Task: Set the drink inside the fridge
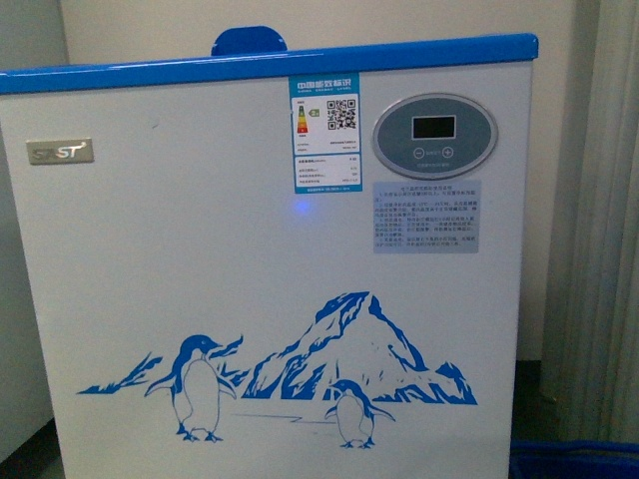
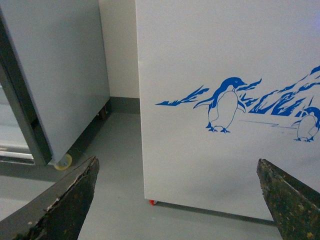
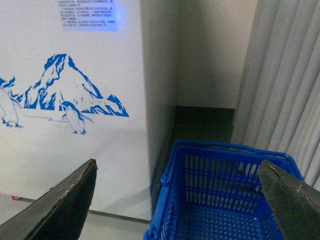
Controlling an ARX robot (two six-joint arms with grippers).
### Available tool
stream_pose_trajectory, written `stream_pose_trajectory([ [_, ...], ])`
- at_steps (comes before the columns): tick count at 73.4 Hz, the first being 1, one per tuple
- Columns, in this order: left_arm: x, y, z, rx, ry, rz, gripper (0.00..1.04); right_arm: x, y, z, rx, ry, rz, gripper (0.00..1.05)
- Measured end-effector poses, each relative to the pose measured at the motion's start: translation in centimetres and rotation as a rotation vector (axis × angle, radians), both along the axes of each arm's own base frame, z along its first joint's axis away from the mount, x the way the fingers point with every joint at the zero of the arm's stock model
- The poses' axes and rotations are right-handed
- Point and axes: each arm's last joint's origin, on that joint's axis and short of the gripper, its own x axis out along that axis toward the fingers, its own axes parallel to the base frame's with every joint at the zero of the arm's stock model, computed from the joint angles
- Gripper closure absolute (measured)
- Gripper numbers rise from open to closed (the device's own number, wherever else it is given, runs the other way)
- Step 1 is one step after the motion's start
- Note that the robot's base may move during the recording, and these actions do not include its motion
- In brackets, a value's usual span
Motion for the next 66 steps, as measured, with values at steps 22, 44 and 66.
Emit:
stream_pose_trajectory([
  [22, 0.0, 0.0, 0.0, 0.0, 0.001, 0.0, 0.08, 0.2, -0.3, -0.2, 0.023, 0.235, -0.151, 0.08],
  [44, 0.0, 0.0, 0.0, 0.0, 0.0, 0.0, 0.08, 9.7, -6.3, -4.7, -0.071, 0.668, -0.353, 0.08],
  [66, 0.0, 0.0, 0.0, 0.0, 0.0, 0.0, 0.08, 15.9, -8.3, -18.2, -0.141, 0.988, -0.245, 0.08],
])
